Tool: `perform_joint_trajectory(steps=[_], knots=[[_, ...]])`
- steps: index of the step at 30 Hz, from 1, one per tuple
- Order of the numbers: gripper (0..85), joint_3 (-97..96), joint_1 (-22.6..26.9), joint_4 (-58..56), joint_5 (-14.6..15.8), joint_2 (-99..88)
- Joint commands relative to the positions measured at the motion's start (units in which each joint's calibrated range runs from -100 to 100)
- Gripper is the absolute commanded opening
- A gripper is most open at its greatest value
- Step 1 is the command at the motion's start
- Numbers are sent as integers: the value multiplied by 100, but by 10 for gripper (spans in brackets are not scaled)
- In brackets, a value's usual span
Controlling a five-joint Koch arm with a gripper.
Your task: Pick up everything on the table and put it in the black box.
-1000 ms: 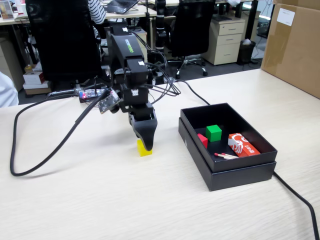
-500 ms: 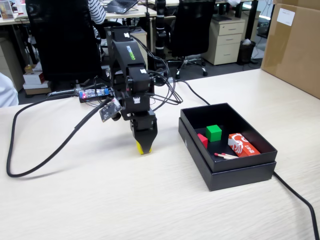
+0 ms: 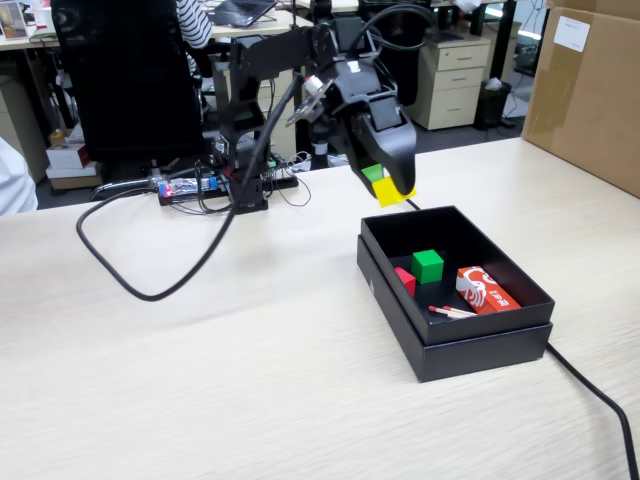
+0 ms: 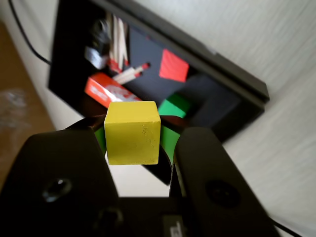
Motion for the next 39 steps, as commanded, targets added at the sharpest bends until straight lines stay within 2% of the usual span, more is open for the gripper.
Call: perform_joint_trajectory(steps=[1, 7, 16, 19, 22, 26, 30, 33, 35, 36, 39], knots=[[9, 736, 161, -154, 98, 327], [9, 501, 225, -163, 264, 832], [12, -297, 117, -163, 352, 1268], [117, -442, 98, -163, 376, 1486], [128, -460, 93, -163, 381, 1624], [270, -479, 93, -163, 376, 1727], [293, -460, 88, -163, 376, 1692], [391, -479, 88, -163, 366, 1509], [395, -497, 78, -163, 366, 947], [484, -524, 0, -163, 269, -660], [484, -787, -98, -163, 200, -1819]])
